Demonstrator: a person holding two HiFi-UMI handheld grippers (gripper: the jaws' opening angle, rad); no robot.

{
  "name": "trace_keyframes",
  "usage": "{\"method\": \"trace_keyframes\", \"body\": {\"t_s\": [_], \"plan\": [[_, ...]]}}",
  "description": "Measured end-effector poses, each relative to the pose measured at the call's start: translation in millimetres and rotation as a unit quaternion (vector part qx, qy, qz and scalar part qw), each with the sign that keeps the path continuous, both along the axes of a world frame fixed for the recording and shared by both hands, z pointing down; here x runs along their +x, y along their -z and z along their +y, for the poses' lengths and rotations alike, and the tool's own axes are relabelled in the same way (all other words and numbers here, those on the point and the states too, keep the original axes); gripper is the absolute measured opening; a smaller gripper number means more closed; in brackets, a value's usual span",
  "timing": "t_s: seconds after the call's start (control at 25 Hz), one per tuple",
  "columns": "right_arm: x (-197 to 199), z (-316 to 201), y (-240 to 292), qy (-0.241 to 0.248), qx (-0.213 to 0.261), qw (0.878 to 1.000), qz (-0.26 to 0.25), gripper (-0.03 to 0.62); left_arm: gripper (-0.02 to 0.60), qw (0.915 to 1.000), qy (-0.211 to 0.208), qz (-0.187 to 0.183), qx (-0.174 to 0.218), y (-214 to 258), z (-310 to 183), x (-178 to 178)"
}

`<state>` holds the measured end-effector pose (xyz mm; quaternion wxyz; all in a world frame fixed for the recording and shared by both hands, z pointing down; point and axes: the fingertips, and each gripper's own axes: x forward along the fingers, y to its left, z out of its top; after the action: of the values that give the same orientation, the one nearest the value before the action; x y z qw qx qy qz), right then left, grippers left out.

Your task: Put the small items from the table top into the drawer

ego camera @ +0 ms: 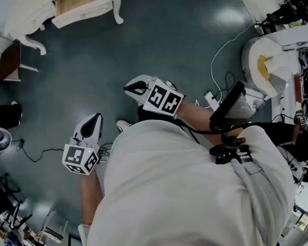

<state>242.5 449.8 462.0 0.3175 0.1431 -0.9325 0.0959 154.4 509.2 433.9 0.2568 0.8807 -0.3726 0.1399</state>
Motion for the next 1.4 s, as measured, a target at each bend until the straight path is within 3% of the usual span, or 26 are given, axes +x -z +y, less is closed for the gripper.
{"method": "trace_keyframes", "body": {"t_s": [0.24, 0.48, 0.72, 0.76, 1.16, 1.4], "plan": [[1, -17, -1, 0.0, 0.006, 1.0, 0.0, 0.0, 0.003, 1.0, -0.005, -0.001, 0.0, -2, -19, 3], [36, -44, 5, 0.012, 0.001, 1.0, -0.013, 0.0, 0.003, 0.9998, -0.002, -0.017, 0.006, 9, -51, 46], [64, -109, -5, 0.005, -0.016, 0.999, -0.033, 0.006, 0.003, 0.9996, -0.001, -0.028, -0.005, 7, -117, 73], [64, -120, -7, 0.007, -0.017, 0.999, -0.036, 0.032, 0.003, 0.9995, 0.005, -0.03, -0.005, 7, -127, 72], [36, -212, -29, 0.006, -0.031, 0.999, -0.033, 0.031, 0.003, 0.9987, 0.039, -0.032, -0.01, 2, -218, 35], [-15, -281, -30, -0.025, -0.011, 0.999, -0.017, 0.003, 0.003, 0.9998, 0.02, -0.007, 0.006, -3, -288, -27]]}}
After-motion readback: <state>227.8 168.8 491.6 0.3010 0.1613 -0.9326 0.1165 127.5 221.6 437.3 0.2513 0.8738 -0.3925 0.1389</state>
